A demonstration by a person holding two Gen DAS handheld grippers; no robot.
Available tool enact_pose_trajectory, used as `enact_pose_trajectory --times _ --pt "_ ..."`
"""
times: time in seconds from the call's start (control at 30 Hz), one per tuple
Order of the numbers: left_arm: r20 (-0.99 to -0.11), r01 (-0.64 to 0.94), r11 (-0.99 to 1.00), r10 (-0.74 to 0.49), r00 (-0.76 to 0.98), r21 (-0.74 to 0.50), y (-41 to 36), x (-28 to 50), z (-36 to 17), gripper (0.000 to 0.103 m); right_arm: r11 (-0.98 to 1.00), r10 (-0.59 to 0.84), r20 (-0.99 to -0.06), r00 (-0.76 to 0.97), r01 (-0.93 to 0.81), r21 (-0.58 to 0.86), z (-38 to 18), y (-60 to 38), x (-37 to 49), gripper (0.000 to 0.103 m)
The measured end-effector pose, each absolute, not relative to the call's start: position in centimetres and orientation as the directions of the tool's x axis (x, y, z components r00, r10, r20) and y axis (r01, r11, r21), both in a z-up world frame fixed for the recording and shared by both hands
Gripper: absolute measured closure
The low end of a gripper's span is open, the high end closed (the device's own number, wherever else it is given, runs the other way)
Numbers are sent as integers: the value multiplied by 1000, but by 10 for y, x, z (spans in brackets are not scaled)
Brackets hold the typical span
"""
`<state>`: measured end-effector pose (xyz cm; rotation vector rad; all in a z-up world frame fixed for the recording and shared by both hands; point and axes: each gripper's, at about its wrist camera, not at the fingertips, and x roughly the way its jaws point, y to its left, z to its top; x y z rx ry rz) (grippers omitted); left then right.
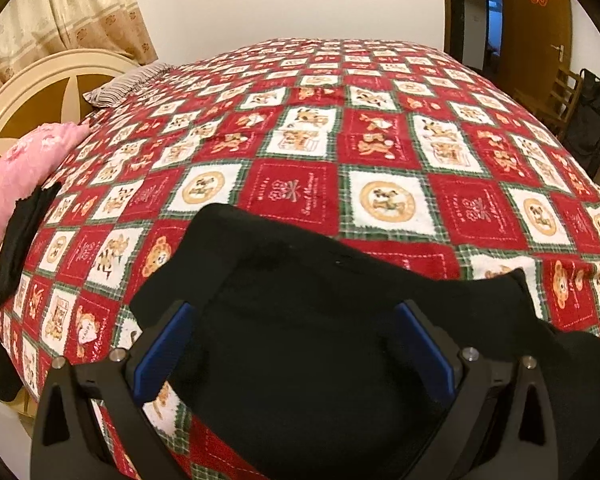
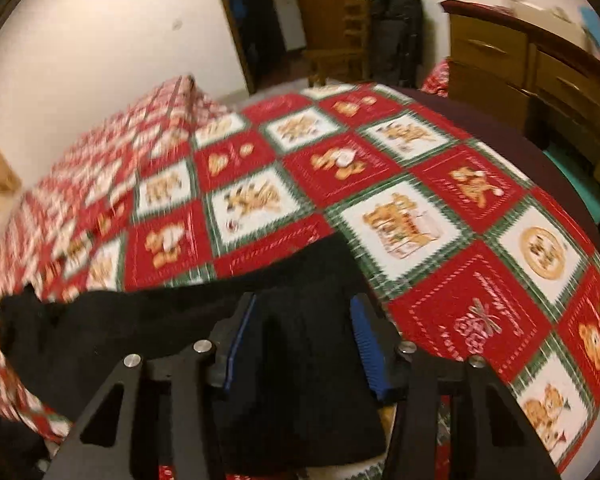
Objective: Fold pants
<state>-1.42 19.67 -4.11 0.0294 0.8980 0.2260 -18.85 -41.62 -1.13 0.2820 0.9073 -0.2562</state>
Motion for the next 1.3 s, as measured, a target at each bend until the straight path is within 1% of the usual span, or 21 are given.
enact_pose_trajectory --times 0.1,0.2,0.23,0.3,0.4,0.47,0.57,0.63,0.7,0.77,0.8,0.83,0.87,0.93,0.97,1.03,1.07,1.1,1.17,1.23,1.3 --pt "-776 -174 976 207 595 127 191 -14 -43 1 944 -106 -827 552 316 90 -25 -414 -181 53" --pt "-777 -167 977 205 595 130 187 -14 -42 1 953 -118 -829 547 296 60 -30 -410 -183 54" --pt "-776 -165 978 204 597 130 186 -14 -42 1 954 -122 -832 541 296 53 -30 -409 -184 65" --pt "-776 -162 979 200 599 127 186 -15 -41 1 958 -102 -839 534 280 62 -28 -405 -187 94" --pt "-777 -164 979 196 598 121 186 -15 -42 1 967 -121 -820 560 254 30 -17 -395 -194 96" --pt "-778 -167 979 193 598 114 186 -16 -42 1 970 -152 -775 613 241 0 -3 -388 -200 96" --pt "-770 -177 978 199 606 113 187 -18 -39 1 966 -215 -650 729 258 -30 30 -381 -219 96" --pt "-763 -187 976 203 613 110 189 -20 -36 1 962 -243 -596 765 270 -45 39 -383 -227 96" --pt "-761 -192 976 202 617 103 189 -20 -35 1 963 -235 -600 765 266 -39 34 -386 -223 96" --pt "-763 -192 977 197 616 97 188 -19 -36 1 961 -248 -631 735 268 -67 17 -391 -213 95" --pt "-765 -188 977 194 614 97 187 -19 -37 1 962 -242 -664 708 264 -68 4 -395 -207 95" --pt "-767 -185 978 192 613 97 187 -20 -38 1 963 -210 -711 671 270 -30 -6 -404 -199 91" --pt "-767 -181 978 191 613 100 185 -21 -38 1 957 -182 -739 649 288 18 -9 -413 -195 89" --pt "-766 -175 979 193 613 107 184 -22 -38 1 941 -174 -737 654 331 72 -7 -427 -200 76" --pt "-766 -175 979 193 614 106 184 -21 -38 1 930 -196 -737 646 360 68 -5 -434 -203 64" --pt "-767 -174 980 184 615 95 184 -22 -36 1 900 -241 -732 637 429 77 3 -446 -215 49" --pt "-767 -170 981 178 616 91 183 -22 -36 1 889 -248 -722 646 448 95 6 -449 -221 47" --pt "-766 -163 982 173 619 91 181 -22 -35 0 867 -236 -710 664 474 155 12 -454 -233 46" --pt "-758 -145 984 172 629 104 174 -23 -33 1 830 -182 -718 672 496 255 13 -460 -246 46" --pt "-747 -117 986 167 644 120 165 -25 -31 1 755 -82 -727 682 518 401 2 -460 -263 46" --pt "-743 -87 989 150 653 123 157 -26 -30 1 699 -43 -728 685 541 468 -10 -453 -277 46"
